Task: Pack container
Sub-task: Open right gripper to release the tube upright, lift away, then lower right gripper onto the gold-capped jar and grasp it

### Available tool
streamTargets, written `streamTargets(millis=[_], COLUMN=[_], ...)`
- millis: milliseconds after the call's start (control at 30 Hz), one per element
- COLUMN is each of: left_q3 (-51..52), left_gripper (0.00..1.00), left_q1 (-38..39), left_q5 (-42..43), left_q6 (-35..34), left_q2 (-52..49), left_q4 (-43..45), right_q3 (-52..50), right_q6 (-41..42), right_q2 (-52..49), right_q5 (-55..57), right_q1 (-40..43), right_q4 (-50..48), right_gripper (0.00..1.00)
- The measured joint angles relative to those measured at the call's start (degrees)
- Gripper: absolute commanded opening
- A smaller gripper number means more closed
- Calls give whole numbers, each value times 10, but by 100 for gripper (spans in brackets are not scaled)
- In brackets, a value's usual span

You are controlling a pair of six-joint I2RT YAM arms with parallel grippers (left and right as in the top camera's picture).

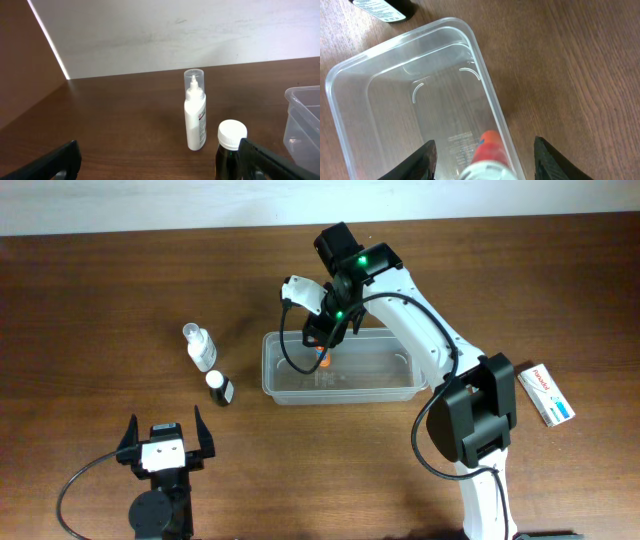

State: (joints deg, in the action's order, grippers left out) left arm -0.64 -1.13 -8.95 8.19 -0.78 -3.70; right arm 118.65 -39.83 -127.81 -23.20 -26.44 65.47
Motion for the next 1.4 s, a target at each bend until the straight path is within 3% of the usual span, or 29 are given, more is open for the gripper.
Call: streamTargets(millis=[233,400,567,700,833,1067,1400], left_q3=[0,0,0,0,0,0,0], left_gripper=[100,100,100,100,100,100,100], left_q1=[0,0,0,0,0,0,0], left_q5=[0,0,0,0,0,0,0], left_q6=[0,0,0,0,0,0,0], left_q2=[0,0,0,0,0,0,0], left_q4=[0,0,0,0,0,0,0], right_q3=[48,177,304,337,338,288,47], right_q6=[40,147,258,321,367,418,431], right_q2=[0,3,20,37,32,30,29], right_q5=[0,0,41,84,107,118,120], right_q1=[3,26,109,217,319,406,426], right_q4=[-1,27,141,242,312,314,294], right_gripper=[69,71,77,77,78,78,80])
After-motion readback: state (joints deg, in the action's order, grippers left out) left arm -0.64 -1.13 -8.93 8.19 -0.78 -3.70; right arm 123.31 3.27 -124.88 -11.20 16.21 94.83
